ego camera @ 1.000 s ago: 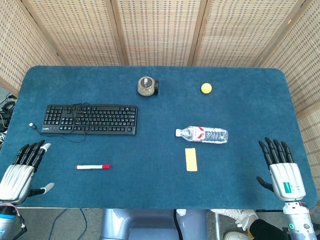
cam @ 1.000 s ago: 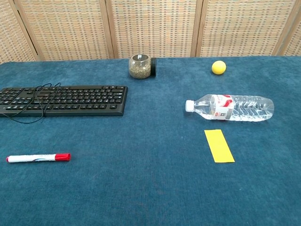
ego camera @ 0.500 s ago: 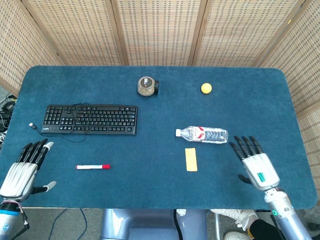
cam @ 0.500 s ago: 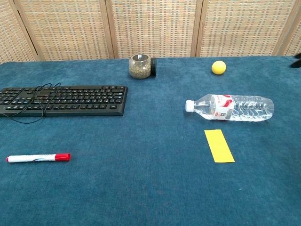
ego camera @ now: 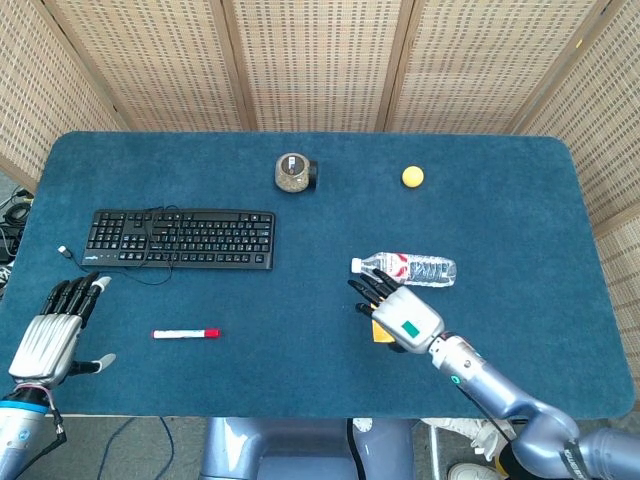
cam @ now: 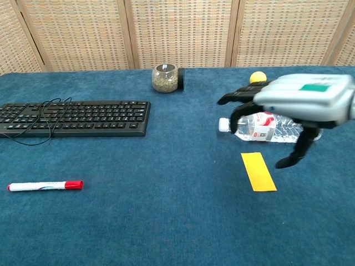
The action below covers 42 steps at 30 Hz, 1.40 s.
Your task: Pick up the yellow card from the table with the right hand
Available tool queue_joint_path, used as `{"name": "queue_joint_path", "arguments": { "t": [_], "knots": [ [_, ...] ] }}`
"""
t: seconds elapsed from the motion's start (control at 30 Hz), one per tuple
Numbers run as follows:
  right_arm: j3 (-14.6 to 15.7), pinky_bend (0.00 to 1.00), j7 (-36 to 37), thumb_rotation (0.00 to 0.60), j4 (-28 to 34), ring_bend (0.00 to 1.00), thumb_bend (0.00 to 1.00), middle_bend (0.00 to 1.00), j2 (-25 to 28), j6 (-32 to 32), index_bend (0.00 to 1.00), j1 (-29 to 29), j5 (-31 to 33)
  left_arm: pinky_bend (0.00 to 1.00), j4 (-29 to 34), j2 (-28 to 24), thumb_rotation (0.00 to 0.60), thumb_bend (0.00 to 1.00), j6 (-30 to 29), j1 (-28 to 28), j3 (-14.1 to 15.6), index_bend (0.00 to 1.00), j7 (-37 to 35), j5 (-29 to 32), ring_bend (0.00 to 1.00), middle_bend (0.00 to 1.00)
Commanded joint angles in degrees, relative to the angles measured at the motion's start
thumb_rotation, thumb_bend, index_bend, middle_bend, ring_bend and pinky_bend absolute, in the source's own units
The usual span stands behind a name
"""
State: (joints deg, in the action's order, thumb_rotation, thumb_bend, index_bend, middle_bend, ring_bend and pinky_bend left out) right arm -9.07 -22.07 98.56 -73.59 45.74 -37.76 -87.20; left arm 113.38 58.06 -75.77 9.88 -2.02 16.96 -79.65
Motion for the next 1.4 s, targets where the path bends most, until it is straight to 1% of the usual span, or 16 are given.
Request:
{"name": "queue_joint_path", "arguments": {
  "t": [0.03, 0.17, 0.27, 0.57, 0.63, 0.87, 1.17, 1.4],
  "knots": [
    [-0.75, 0.0, -2.55, 0.6, -3.14, 0.0, 0.0, 0.0, -4.19, -2.26, 0.3, -2.61, 2.75, 0.0, -0.04, -0.06, 0.6, 0.0, 0.07, 0.14, -0.11, 0.0, -0.12, 0.38, 0.0, 0.0],
    [-0.45, 0.0, -4.12, 0.6, -6.23, 0.0, 0.0, 0.0, -8.27, -2.19, 0.3, -4.45, 3.63, 0.0, -0.03, -0.32, 0.6, 0.0, 0.01, 0.22, -0.13, 0.0, -0.71, 0.66, 0.0, 0.0],
    [0.09, 0.0, -4.57, 0.6, -7.28, 0.0, 0.0, 0.0, -9.45, -2.12, 0.3, -4.87, 3.79, 0.0, -0.05, -0.49, 0.6, 0.0, -0.03, 0.23, -0.14, 0.0, -1.09, 0.74, 0.0, 0.0],
    [4.06, 0.0, -6.8, 0.6, -11.76, 0.0, 0.0, 0.0, -12.7, -0.17, 0.27, -4.46, 3.53, 0.0, -0.3, -1.04, 0.6, 0.0, 0.17, 0.51, -0.13, 0.0, -2.29, 1.06, 0.0, 0.0],
    [5.15, 0.0, -6.91, 0.6, -13.24, 0.0, 0.0, 0.0, -13.13, 0.74, 0.27, -3.97, 3.0, 0.0, -0.28, -1.03, 0.6, 0.0, 0.21, 0.6, -0.11, 0.0, -2.27, 1.09, 0.0, 0.0],
    [6.94, 0.0, -5.09, 0.6, -15.71, 0.0, 0.0, 0.0, -12.87, 2.77, 0.28, -3.15, 1.77, 0.0, -0.19, -0.87, 0.6, 0.0, 0.22, 0.78, 0.05, 0.0, -1.88, 1.26, 0.0, 0.0],
    [8.2, 0.0, -3.94, 0.6, -16.53, 0.0, 0.0, 0.0, -12.53, 3.89, 0.29, -2.7, 1.06, 0.0, -0.03, -0.6, 0.6, 0.0, 0.3, 1.01, 0.24, 0.0, -1.18, 1.41, 0.0, 0.0],
    [8.96, 0.0, -3.51, 0.6, -18.7, 0.0, 0.0, 0.0, -13.33, 4.39, 0.29, -2.43, 0.77, 0.0, 0.02, -0.59, 0.6, 0.0, 0.06, 0.99, 0.31, 0.0, -1.22, 1.46, 0.0, 0.0]
  ]
}}
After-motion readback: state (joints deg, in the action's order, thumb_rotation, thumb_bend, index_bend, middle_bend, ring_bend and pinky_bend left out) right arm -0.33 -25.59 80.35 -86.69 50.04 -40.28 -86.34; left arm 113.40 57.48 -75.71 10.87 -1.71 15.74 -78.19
